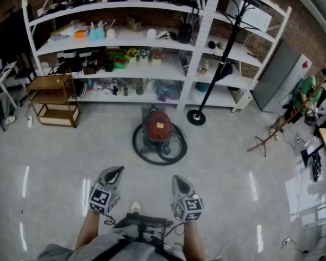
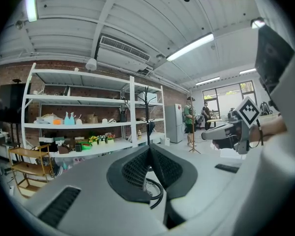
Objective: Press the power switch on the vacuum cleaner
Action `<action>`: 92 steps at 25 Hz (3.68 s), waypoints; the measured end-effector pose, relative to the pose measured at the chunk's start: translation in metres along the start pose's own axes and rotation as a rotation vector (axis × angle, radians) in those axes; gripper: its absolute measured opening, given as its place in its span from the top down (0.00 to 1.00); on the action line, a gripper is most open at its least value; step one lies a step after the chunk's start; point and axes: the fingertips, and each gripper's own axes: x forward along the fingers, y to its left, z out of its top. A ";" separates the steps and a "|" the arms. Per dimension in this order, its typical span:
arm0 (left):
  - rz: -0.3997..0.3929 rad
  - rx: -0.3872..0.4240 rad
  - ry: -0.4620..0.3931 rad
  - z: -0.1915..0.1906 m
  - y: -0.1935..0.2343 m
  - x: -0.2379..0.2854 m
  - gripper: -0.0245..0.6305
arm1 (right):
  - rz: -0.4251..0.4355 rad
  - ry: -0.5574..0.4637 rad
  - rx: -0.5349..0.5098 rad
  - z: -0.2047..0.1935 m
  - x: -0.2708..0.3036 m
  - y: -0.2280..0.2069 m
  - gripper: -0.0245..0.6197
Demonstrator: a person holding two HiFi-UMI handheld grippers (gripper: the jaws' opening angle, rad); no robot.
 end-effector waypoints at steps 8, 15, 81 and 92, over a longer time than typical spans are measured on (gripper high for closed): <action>-0.032 0.007 0.008 0.004 0.062 0.051 0.95 | -0.041 0.006 0.019 0.024 0.065 -0.009 0.94; -0.040 0.008 0.000 0.008 0.113 0.089 0.95 | -0.064 0.027 0.025 0.030 0.120 -0.016 0.94; -0.002 -0.023 0.083 0.025 0.277 0.444 0.95 | -0.001 0.112 0.033 0.119 0.458 -0.233 0.94; -0.082 -0.005 0.139 -0.002 0.290 0.480 0.95 | -0.035 0.136 0.061 0.107 0.489 -0.242 0.94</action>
